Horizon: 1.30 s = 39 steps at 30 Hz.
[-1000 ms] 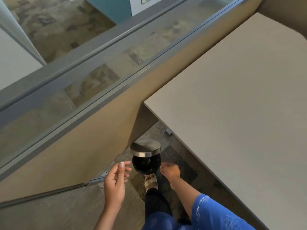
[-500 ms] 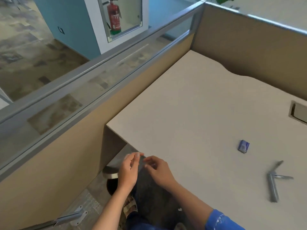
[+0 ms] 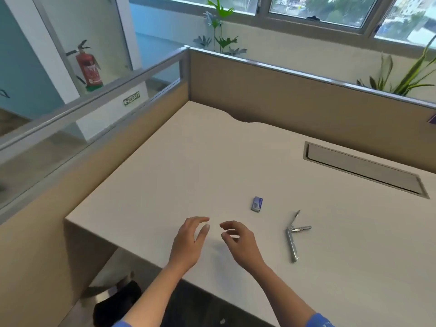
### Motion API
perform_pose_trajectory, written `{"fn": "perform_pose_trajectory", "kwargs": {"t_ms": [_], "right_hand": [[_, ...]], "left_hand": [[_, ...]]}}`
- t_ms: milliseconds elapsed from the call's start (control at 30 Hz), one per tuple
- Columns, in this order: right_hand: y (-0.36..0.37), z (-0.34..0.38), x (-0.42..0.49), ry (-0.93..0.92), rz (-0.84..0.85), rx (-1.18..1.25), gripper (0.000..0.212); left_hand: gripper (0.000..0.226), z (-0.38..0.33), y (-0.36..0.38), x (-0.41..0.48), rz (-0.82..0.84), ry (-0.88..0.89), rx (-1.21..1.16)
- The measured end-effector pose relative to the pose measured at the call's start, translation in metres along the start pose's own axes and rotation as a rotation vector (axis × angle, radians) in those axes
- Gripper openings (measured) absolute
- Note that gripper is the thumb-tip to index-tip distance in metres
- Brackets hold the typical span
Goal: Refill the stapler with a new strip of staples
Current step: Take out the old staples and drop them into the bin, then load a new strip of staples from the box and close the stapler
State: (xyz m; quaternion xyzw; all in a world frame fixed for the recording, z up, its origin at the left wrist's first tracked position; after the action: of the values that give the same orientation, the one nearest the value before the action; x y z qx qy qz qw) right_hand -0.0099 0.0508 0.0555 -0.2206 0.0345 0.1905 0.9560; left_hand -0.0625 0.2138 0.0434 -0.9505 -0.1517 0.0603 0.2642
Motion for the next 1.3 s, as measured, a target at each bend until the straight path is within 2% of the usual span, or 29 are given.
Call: {"fn": "perform_pose_trajectory", "kwargs": {"t_ms": [367, 533, 667, 800, 933, 1033, 1167, 1300], "right_hand": [[-0.134, -0.055, -0.016, -0.048, -0.197, -0.107, 0.027], [-0.171, -0.083, -0.023, 0.04, -0.3, -0.133, 0.025], [-0.183, -0.105, -0.029, 0.169, -0.315, -0.134, 0.036], [-0.175, -0.118, -0.031, 0.265, -0.243, -0.233, 0.042], [-0.167, -0.122, -0.031, 0.301, -0.204, -0.343, 0.029], [-0.165, -0.118, -0.031, 0.297, -0.174, -0.387, 0.01], [-0.169, -0.116, -0.028, 0.307, -0.188, -0.438, 0.031], [-0.176, -0.114, -0.025, 0.295, -0.225, -0.491, 0.031]], "left_hand": [[0.026, -0.079, 0.112, 0.015, 0.141, 0.093, 0.031], [0.023, -0.1, 0.14, 0.017, 0.196, 0.126, 0.077], [0.025, -0.112, 0.153, 0.022, 0.239, 0.147, 0.126], [0.029, -0.116, 0.167, 0.03, 0.312, 0.141, 0.172], [0.031, -0.116, 0.183, 0.036, 0.398, 0.077, 0.088], [0.033, -0.115, 0.192, 0.043, 0.442, 0.032, 0.066], [0.037, -0.111, 0.2, 0.05, 0.507, 0.001, 0.06], [0.037, -0.117, 0.203, 0.06, 0.486, -0.038, -0.023]]}}
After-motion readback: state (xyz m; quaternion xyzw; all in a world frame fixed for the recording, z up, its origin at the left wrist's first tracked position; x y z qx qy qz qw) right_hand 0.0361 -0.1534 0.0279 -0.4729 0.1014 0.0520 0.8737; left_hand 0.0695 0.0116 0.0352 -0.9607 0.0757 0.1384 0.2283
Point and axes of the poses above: each hand's wrist, its own x-axis towards the middle knuckle, its own y-axis out of the palm, z = x × y, the point moved 7 cm from there along x, towards the middle knuckle, and after that the axes turned 1 degree about x, right-handed, at the moved point
